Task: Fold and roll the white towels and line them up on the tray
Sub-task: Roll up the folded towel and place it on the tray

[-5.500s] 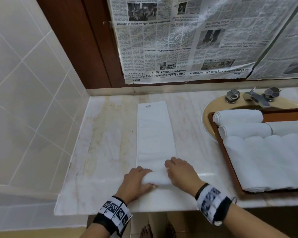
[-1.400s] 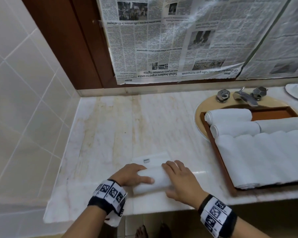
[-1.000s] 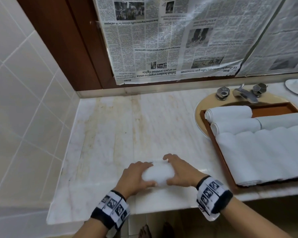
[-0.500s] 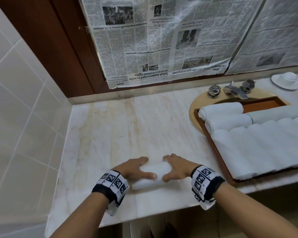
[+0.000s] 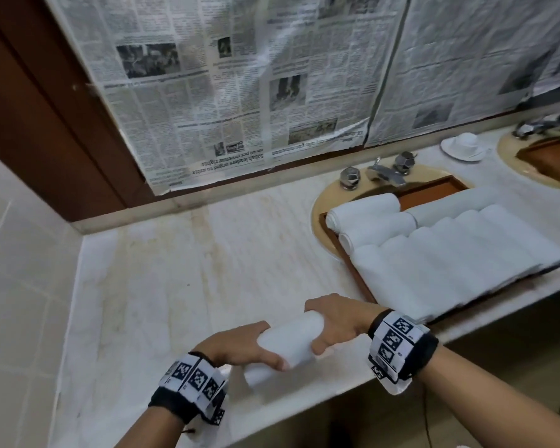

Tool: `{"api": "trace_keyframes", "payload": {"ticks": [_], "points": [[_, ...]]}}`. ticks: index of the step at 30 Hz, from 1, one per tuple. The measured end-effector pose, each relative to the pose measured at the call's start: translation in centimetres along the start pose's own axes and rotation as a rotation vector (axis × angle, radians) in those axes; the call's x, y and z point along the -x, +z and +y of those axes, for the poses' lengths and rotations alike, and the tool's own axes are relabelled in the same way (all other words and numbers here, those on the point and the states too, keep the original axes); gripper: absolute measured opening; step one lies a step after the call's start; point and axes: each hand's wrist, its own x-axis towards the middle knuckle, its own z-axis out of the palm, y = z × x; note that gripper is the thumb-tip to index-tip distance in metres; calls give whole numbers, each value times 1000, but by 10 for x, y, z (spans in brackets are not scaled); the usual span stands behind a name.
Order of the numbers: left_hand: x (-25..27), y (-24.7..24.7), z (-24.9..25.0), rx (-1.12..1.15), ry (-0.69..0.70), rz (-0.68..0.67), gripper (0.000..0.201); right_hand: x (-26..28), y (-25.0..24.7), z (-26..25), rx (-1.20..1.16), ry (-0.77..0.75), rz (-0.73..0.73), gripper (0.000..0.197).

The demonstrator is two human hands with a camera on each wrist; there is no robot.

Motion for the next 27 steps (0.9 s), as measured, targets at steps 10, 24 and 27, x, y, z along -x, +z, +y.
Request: {"api": "trace_keyframes", "payload": {"ticks": [10, 24, 27], "points": [[-41, -35, 165, 286, 168, -134, 73, 83, -119, 109, 33, -115, 228, 52], [-190, -66, 371, 63, 198, 157, 66, 99, -270, 325, -75, -197, 284, 65], [-223, -78, 392, -40, 202, 271, 60, 85, -287, 354, -140, -184, 298, 69]]}}
